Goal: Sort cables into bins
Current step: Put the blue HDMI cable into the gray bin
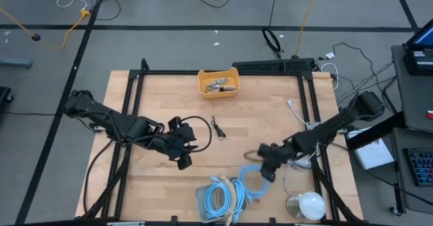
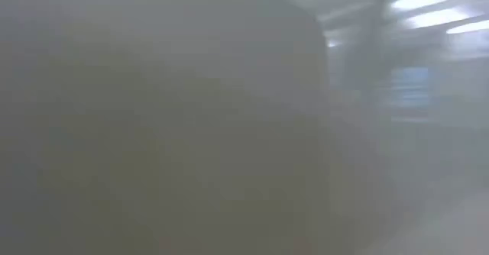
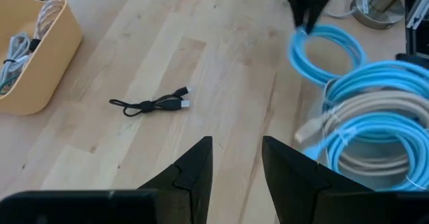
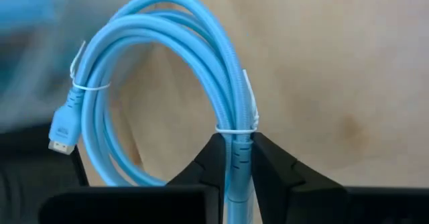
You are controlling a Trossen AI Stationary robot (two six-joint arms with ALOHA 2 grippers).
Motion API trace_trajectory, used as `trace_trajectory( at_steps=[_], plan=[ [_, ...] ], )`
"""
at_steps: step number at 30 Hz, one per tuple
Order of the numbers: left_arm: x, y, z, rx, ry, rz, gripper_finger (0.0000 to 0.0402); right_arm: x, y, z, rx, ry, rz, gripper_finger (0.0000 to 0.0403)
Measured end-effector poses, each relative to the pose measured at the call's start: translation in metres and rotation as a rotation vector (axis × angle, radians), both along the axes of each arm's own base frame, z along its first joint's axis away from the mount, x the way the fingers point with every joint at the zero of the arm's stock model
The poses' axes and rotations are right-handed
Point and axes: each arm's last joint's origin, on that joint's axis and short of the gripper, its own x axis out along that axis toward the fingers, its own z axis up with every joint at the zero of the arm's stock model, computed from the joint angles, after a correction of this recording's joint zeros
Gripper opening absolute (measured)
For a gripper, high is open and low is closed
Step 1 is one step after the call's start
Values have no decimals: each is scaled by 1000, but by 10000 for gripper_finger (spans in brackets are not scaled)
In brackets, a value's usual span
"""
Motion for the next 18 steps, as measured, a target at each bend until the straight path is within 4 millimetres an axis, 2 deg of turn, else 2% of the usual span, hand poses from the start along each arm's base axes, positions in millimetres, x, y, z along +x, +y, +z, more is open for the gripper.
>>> trace_trajectory(
  at_steps=[5, 11, 14, 18],
  plan=[
    [0, 0, 0, 4, -8, 6, 131, -9, -28, 37, -64, -66, -183, 36],
    [1, 0, 1, 1, -15, 16, 131, -27, -57, 81, -183, 7, -294, 36],
    [2, -1, 2, -7, -30, 18, 131, -22, -60, 110, -152, -47, -316, 36],
    [3, -1, 3, -11, -46, 15, 131, -3, -48, 151, -58, -126, -254, 36]
  ],
)
